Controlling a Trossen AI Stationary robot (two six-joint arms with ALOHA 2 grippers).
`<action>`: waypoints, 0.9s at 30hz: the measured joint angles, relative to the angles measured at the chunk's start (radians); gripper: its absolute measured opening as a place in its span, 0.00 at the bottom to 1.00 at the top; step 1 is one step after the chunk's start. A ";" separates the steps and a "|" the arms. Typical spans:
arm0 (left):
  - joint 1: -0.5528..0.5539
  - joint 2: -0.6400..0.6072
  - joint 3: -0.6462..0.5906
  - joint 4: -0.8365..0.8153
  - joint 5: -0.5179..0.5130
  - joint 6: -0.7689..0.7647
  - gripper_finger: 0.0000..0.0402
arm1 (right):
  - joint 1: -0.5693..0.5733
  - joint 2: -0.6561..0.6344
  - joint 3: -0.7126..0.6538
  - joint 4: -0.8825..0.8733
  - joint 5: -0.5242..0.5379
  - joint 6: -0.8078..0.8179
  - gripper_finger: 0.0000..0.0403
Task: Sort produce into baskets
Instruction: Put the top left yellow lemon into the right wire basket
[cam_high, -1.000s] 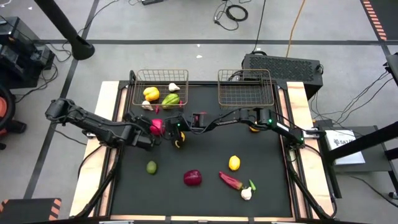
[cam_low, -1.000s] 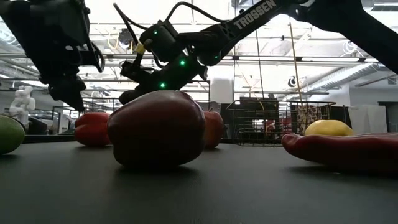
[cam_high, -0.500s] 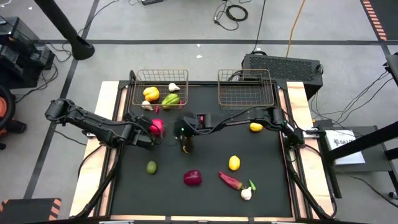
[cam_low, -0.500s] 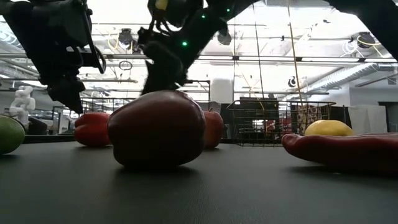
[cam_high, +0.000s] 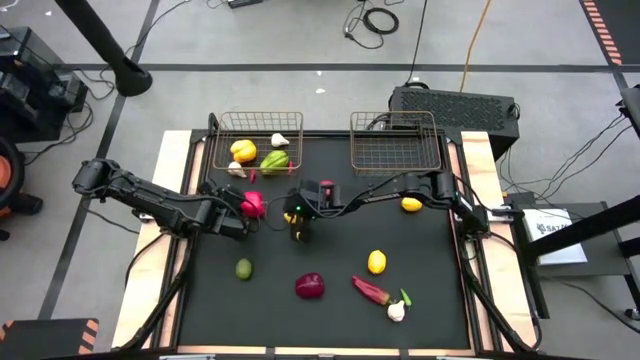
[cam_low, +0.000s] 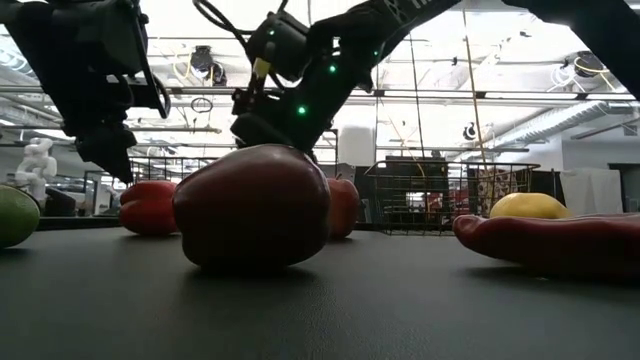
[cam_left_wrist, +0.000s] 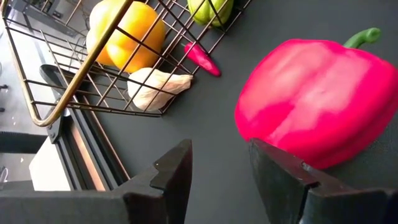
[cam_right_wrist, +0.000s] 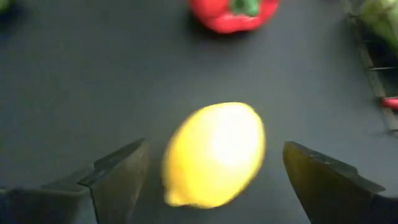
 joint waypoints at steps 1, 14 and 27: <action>0.000 0.000 0.000 0.000 0.000 0.000 0.41 | -0.003 0.000 -0.007 0.020 -0.019 0.004 0.89; 0.000 0.000 0.001 0.002 0.015 0.018 0.41 | -0.012 0.010 -0.038 0.060 0.000 -0.016 0.84; 0.001 0.000 0.001 0.002 0.016 0.019 0.41 | -0.015 0.034 -0.035 0.096 0.011 -0.034 0.60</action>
